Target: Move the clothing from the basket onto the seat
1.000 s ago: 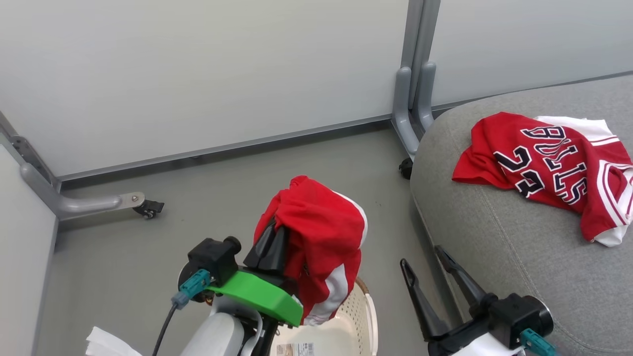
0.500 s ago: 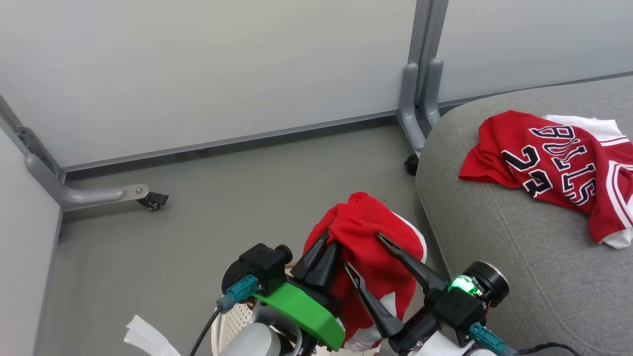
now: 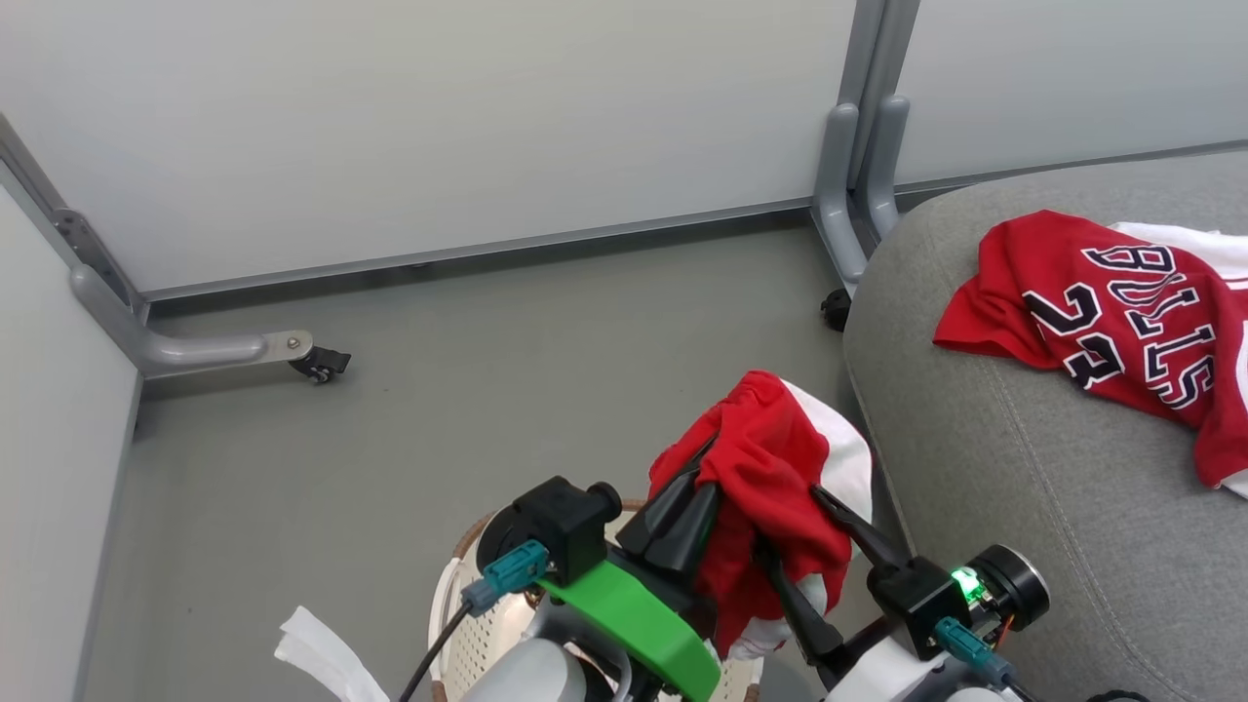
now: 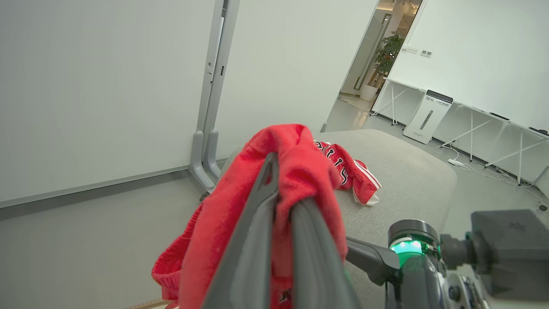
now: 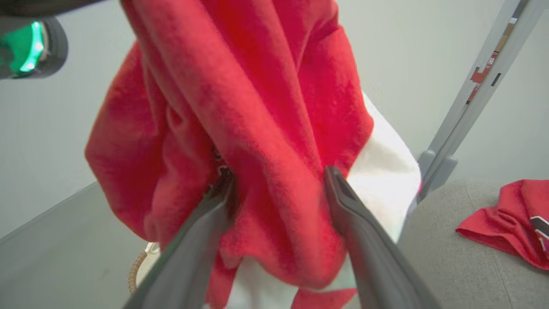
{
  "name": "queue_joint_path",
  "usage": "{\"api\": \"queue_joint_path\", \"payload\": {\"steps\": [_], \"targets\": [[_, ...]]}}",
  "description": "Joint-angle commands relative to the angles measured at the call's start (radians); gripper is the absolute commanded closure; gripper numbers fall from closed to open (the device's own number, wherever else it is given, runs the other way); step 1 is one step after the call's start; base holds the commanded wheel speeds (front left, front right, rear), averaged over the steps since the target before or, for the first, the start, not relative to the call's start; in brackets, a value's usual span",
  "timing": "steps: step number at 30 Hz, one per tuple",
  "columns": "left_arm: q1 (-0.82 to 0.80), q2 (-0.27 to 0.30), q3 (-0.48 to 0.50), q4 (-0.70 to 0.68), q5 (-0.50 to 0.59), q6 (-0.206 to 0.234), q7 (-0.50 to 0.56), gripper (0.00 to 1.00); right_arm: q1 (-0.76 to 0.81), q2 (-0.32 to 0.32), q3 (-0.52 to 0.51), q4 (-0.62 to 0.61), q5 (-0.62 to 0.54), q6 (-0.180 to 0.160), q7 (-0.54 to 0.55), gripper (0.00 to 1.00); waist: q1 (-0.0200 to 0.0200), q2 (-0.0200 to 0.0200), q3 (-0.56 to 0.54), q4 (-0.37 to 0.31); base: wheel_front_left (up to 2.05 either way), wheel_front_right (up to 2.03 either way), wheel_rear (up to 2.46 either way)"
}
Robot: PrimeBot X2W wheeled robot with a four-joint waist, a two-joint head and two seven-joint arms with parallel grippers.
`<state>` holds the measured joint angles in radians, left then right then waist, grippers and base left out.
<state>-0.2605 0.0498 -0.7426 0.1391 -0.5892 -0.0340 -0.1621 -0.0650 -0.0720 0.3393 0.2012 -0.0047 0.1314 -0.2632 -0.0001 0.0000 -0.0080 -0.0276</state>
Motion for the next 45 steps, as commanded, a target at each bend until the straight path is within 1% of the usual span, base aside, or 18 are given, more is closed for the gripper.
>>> {"api": "queue_joint_path", "payload": {"steps": [1, 2, 3, 4, 5, 6, 20, 21, 22, 23, 33, 42, 45], "targets": [[-0.019, 0.002, 0.001, -0.006, -0.006, 0.004, 0.000, 1.00, -0.004, 0.006, -0.005, 0.018, 0.007, -0.001, -0.002, 0.00, 0.0001, 0.0000, 0.003, 0.003, 0.00, 0.00, 0.00], [-0.020, 0.002, 0.001, -0.007, -0.006, 0.005, 0.001, 1.00, -0.007, 0.008, -0.005, 0.026, 0.014, -0.001, -0.002, 0.00, 0.0001, 0.0000, 0.004, 0.003, 0.00, 0.00, 0.00], [-0.022, 0.003, 0.001, -0.009, -0.006, 0.006, 0.002, 1.00, -0.011, 0.008, -0.003, 0.037, 0.022, -0.001, -0.002, 0.08, 0.0001, 0.0000, 0.004, 0.003, 0.00, 0.00, 0.00], [-0.023, 0.004, 0.001, -0.011, -0.006, 0.007, 0.003, 1.00, -0.015, 0.009, 0.001, 0.041, 0.026, -0.001, -0.002, 0.50, 0.0001, 0.0000, 0.005, 0.003, 0.00, 0.00, 0.00], [-0.023, 0.006, 0.000, -0.011, -0.006, 0.007, 0.005, 1.00, -0.021, 0.010, 0.001, 0.039, 0.030, -0.001, -0.002, 0.73, 0.0001, 0.0000, 0.006, 0.002, 0.00, 0.00, 0.00], [-0.023, 0.007, -0.001, -0.011, -0.005, 0.008, 0.005, 1.00, -0.024, 0.011, 0.001, 0.037, 0.033, -0.001, -0.002, 1.00, 0.0001, 0.0000, 0.006, 0.002, 0.00, 0.00, 0.00], [-0.016, 0.013, -0.002, -0.008, -0.014, 0.019, 0.001, 1.00, 0.004, 0.015, 0.018, -0.006, 0.070, -0.001, -0.002, 1.00, 0.0001, 0.0000, 0.008, 0.001, 0.00, 0.00, 0.00], [-0.014, 0.014, -0.002, -0.009, -0.015, 0.020, 0.000, 0.61, 0.006, 0.014, 0.019, -0.010, 0.074, -0.001, -0.002, 1.00, 0.0001, 0.0000, 0.009, 0.001, 0.00, 0.00, 0.00], [-0.012, 0.015, -0.002, -0.009, -0.015, 0.023, 0.000, 0.19, 0.006, 0.014, 0.019, -0.014, 0.078, -0.001, -0.002, 1.00, 0.0001, 0.0000, 0.009, 0.000, 0.00, 0.00, 0.00], [-0.011, 0.017, -0.002, -0.007, -0.013, 0.026, 0.001, 0.00, 0.006, 0.014, 0.019, -0.019, 0.078, -0.001, -0.002, 1.00, 0.0001, 0.0000, 0.010, 0.000, 0.00, 0.00, 0.00], [-0.001, 0.034, -0.013, 0.007, 0.002, 0.039, -0.003, 0.00, 0.005, 0.015, -0.006, -0.062, 0.116, -0.001, -0.002, 1.00, 0.0001, 0.0000, 0.016, -0.001, 0.00, 0.00, 0.00], [0.008, 0.043, -0.017, 0.013, 0.005, 0.043, -0.010, 0.00, 0.010, 0.016, -0.012, -0.072, 0.119, -0.001, -0.002, 1.00, 0.0001, 0.0000, 0.018, -0.001, 0.00, 0.00, 0.00], [0.003, 0.054, -0.017, 0.015, 0.020, 0.052, -0.023, 0.00, 0.011, 0.016, -0.015, -0.075, 0.116, -0.001, -0.002, 1.00, 0.0001, 0.0000, 0.019, -0.004, 0.00, 0.00, 0.00]]}}
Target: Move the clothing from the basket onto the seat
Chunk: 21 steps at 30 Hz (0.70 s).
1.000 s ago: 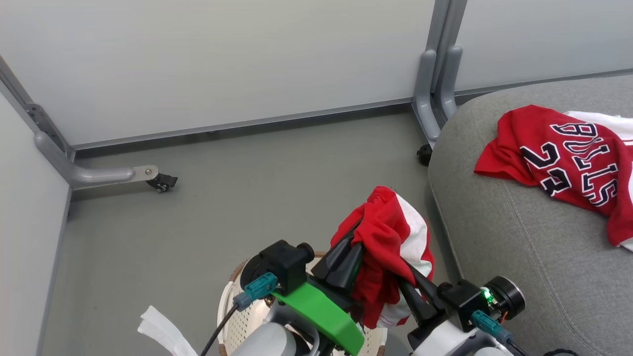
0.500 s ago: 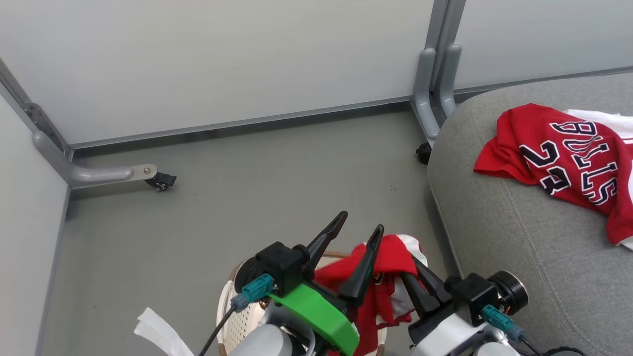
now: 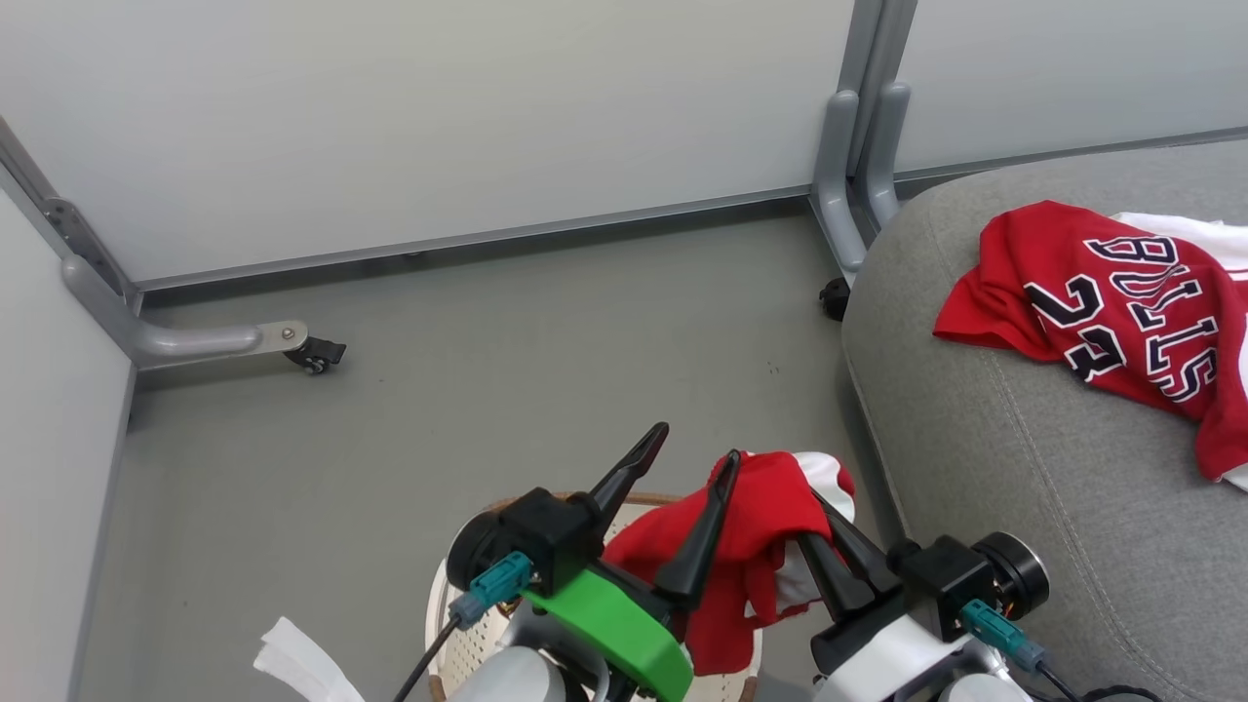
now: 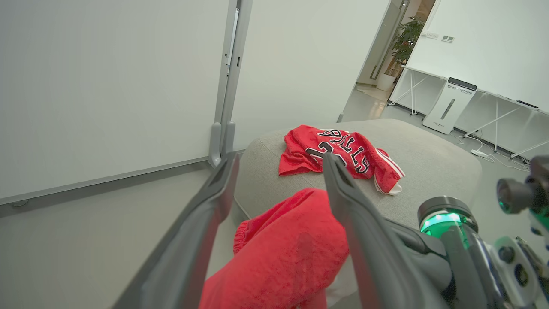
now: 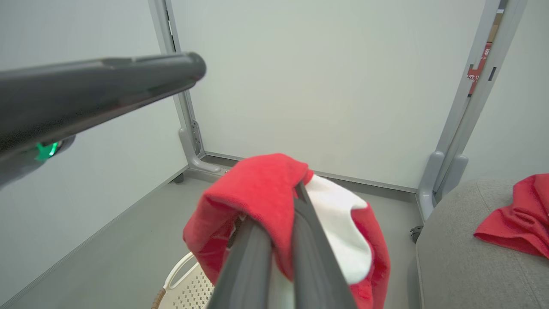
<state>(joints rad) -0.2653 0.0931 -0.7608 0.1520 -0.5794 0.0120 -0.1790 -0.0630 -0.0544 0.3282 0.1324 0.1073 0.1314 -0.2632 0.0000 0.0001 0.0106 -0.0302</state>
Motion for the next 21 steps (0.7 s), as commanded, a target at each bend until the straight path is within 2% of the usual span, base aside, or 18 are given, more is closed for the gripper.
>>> {"api": "queue_joint_path", "payload": {"steps": [1, 4, 13, 21], "targets": [[0.006, 0.013, 0.001, 0.003, 0.014, 0.007, -0.010, 0.00, 0.009, -0.002, -0.005, -0.007, 0.004, -0.001, -0.002, 1.00, 0.0000, -0.0001, 0.001, -0.003, 0.00, 0.00, 0.00], [-0.009, 0.042, -0.012, 0.011, 0.071, 0.023, -0.030, 0.00, 0.006, -0.001, -0.010, -0.014, 0.003, -0.001, -0.002, 1.00, 0.0000, -0.0001, 0.005, -0.013, 0.00, 0.00, 0.00], [0.027, 0.071, 0.006, 0.008, 0.089, 0.024, -0.070, 0.00, -0.001, 0.000, -0.044, -0.075, 0.004, -0.001, -0.002, 1.00, 0.0000, -0.0001, 0.049, -0.080, 0.00, 0.00, 0.00], [0.030, 0.108, 0.033, 0.006, 0.125, 0.035, -0.081, 0.00, 0.009, 0.001, -0.111, -0.158, 0.005, -0.001, -0.002, 1.00, 0.0000, -0.0001, 0.128, -0.205, 0.00, 0.00, 0.00]]}}
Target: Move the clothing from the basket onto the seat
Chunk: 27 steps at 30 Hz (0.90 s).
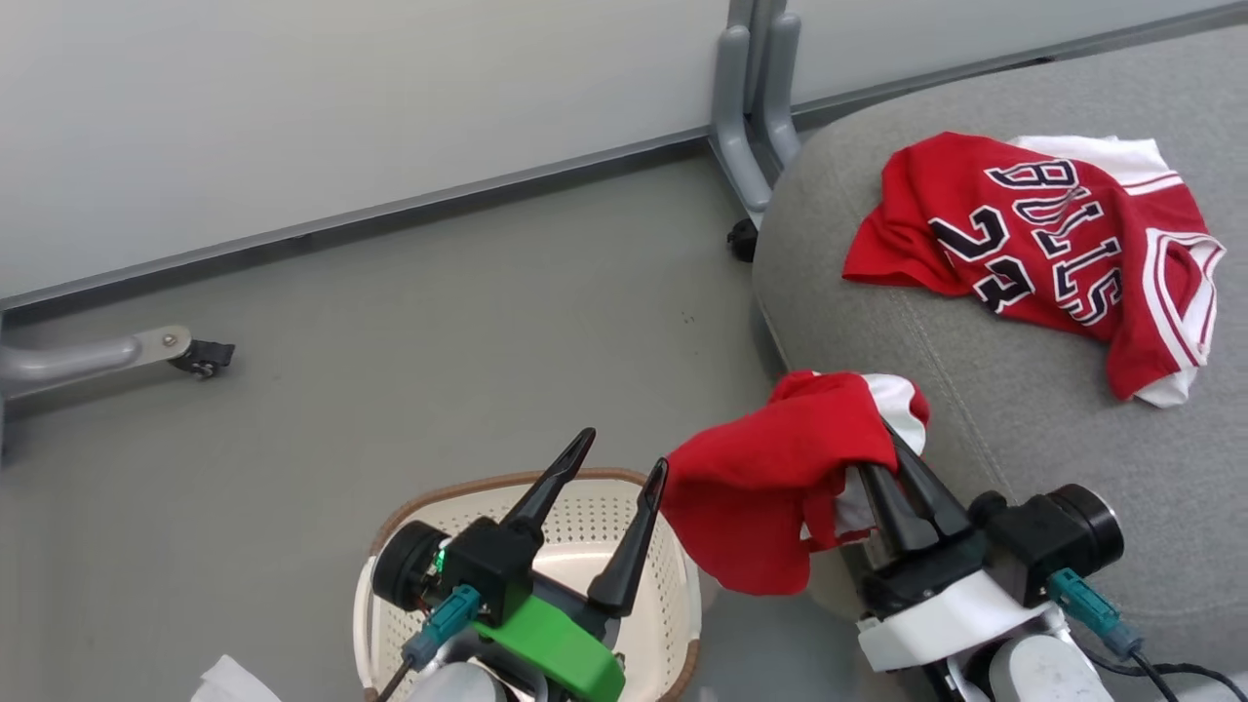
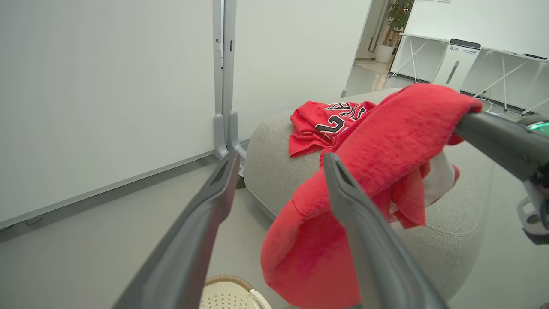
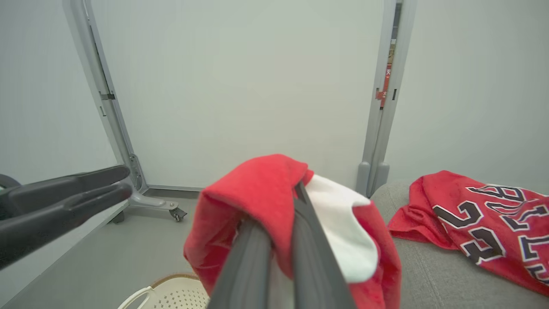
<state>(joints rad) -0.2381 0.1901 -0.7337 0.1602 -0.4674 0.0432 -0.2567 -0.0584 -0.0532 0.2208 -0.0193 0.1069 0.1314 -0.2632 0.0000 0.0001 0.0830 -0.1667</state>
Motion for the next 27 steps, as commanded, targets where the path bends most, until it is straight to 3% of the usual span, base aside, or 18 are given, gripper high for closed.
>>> {"api": "queue_joint_path", "payload": {"steps": [1, 17, 23, 27], "targets": [[-0.003, 0.015, 0.008, -0.001, 0.018, 0.006, -0.004, 0.00, 0.004, 0.000, -0.012, -0.015, 0.009, -0.001, -0.002, 1.00, 0.0000, -0.0001, 0.065, -0.084, 0.00, 0.00, 0.00], [-0.094, 0.116, -0.016, -0.012, 0.114, -0.001, 0.033, 0.00, 0.023, 0.003, -0.061, -0.093, 0.106, -0.001, -0.002, 1.00, 0.0000, -0.0001, 0.236, -0.389, 0.00, 0.00, 0.00], [-0.154, 0.134, -0.060, -0.022, 0.169, -0.027, 0.077, 0.00, -0.043, 0.003, -0.177, -0.152, 0.175, -0.001, -0.002, 1.00, 0.0000, -0.0001, 0.320, -0.397, 0.00, 0.00, 0.00], [-0.187, 0.151, -0.068, -0.029, 0.188, -0.036, 0.095, 0.00, -0.184, 0.004, -0.254, -0.151, 0.192, -0.001, -0.002, 1.00, 0.0000, -0.0001, 0.383, -0.393, 0.00, 0.00, 0.00]]}}
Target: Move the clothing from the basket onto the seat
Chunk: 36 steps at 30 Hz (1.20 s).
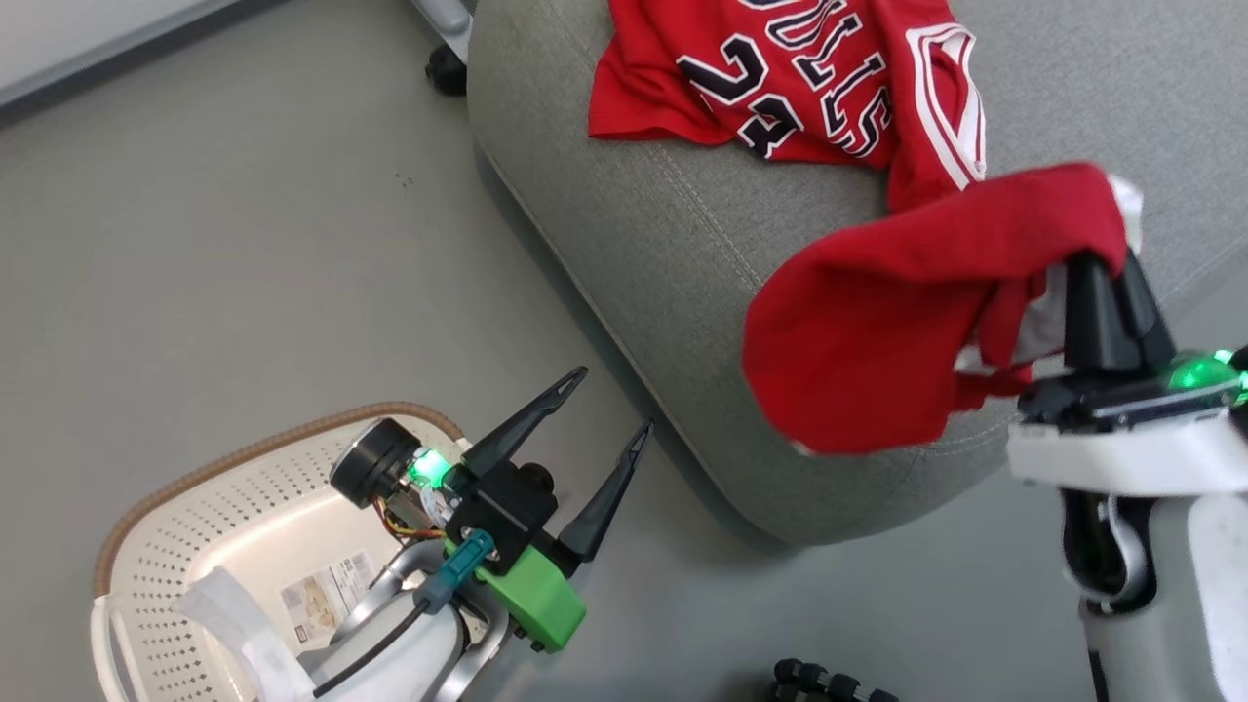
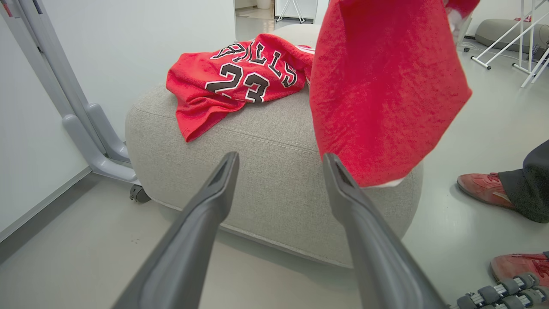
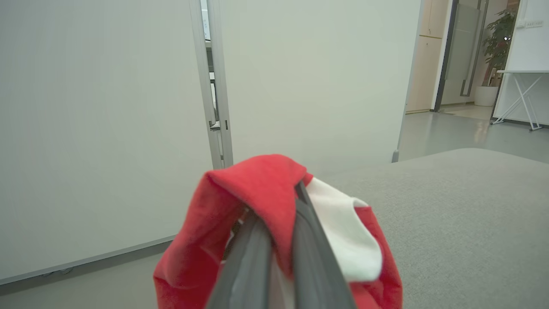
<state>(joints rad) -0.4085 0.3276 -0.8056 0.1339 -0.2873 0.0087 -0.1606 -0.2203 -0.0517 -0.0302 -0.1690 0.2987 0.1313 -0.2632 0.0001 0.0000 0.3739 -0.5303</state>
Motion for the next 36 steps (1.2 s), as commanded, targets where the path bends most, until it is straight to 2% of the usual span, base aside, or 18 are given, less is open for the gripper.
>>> {"api": "queue_joint_path", "payload": {"steps": [1, 7, 12, 14, 18, 22, 23, 24, 27, 31, 34, 36], "targets": [[-0.022, 0.019, 0.005, -0.007, 0.015, 0.004, 0.008, 0.00, -0.071, 0.002, -0.022, 0.005, 0.004, -0.001, -0.002, 1.00, -0.0001, 0.0000, 0.109, -0.029, 0.00, 0.00, 0.00], [-0.049, 0.043, 0.004, -0.050, 0.030, 0.012, 0.040, 0.00, -0.356, -0.004, -0.158, 0.053, -0.061, -0.001, -0.002, 1.00, -0.0001, 0.0000, 0.199, 0.028, 0.00, 0.00, 0.00], [-0.088, 0.062, -0.004, -0.079, 0.072, 0.015, 0.053, 0.00, -0.533, -0.080, -0.240, 0.122, -0.089, -0.001, -0.002, 1.00, -0.0001, 0.0000, 0.269, 0.091, 0.00, 0.00, 0.00], [-0.100, 0.068, -0.005, -0.085, 0.079, 0.013, 0.056, 0.00, -0.569, -0.116, -0.270, 0.175, -0.101, -0.001, -0.002, 1.00, -0.0001, 0.0000, 0.291, 0.118, 0.00, 0.00, 0.00], [-0.117, 0.057, -0.014, -0.088, 0.082, 0.007, 0.048, 0.00, -0.565, -0.145, -0.350, 0.313, -0.148, -0.001, -0.002, 1.00, -0.0001, 0.0000, 0.311, 0.161, 0.00, 0.00, 0.00], [-0.121, 0.048, -0.012, -0.078, 0.084, 0.021, 0.030, 0.00, -0.514, -0.123, -0.417, 0.450, -0.181, -0.001, -0.002, 0.98, -0.0001, 0.0000, 0.311, 0.184, 0.00, 0.00, 0.00], [-0.119, 0.047, -0.012, -0.075, 0.082, 0.022, 0.025, 0.00, -0.498, -0.115, -0.433, 0.472, -0.186, -0.001, -0.002, 0.85, -0.0001, 0.0000, 0.308, 0.187, 0.00, 0.00, 0.00], [-0.115, 0.046, -0.010, -0.072, 0.077, 0.026, 0.022, 0.00, -0.476, -0.107, -0.453, 0.491, -0.195, -0.001, -0.002, 0.00, -0.0001, 0.0000, 0.303, 0.189, 0.00, 0.00, 0.00], [-0.096, 0.044, -0.006, -0.063, 0.064, 0.033, 0.011, 0.00, -0.412, -0.066, -0.494, 0.502, -0.204, -0.001, -0.002, 0.00, -0.0001, 0.0000, 0.282, 0.186, 0.00, 0.00, 0.00], [-0.075, 0.039, 0.004, -0.054, 0.044, 0.045, -0.014, 0.00, -0.292, -0.018, -0.529, 0.450, -0.169, -0.001, -0.002, 0.00, -0.0001, 0.0000, 0.240, 0.173, 0.00, 0.00, 0.00], [-0.054, 0.032, 0.011, -0.042, 0.027, 0.058, -0.033, 0.00, -0.195, -0.003, -0.520, 0.394, -0.160, -0.001, -0.002, 0.00, -0.0001, 0.0000, 0.197, 0.165, 0.00, 0.00, 0.00], [-0.035, 0.021, 0.023, -0.031, 0.008, 0.073, -0.049, 0.00, -0.127, 0.002, -0.472, 0.359, -0.132, -0.001, -0.002, 0.00, -0.0001, 0.0000, 0.160, 0.162, 0.00, 0.00, 0.00]]}}
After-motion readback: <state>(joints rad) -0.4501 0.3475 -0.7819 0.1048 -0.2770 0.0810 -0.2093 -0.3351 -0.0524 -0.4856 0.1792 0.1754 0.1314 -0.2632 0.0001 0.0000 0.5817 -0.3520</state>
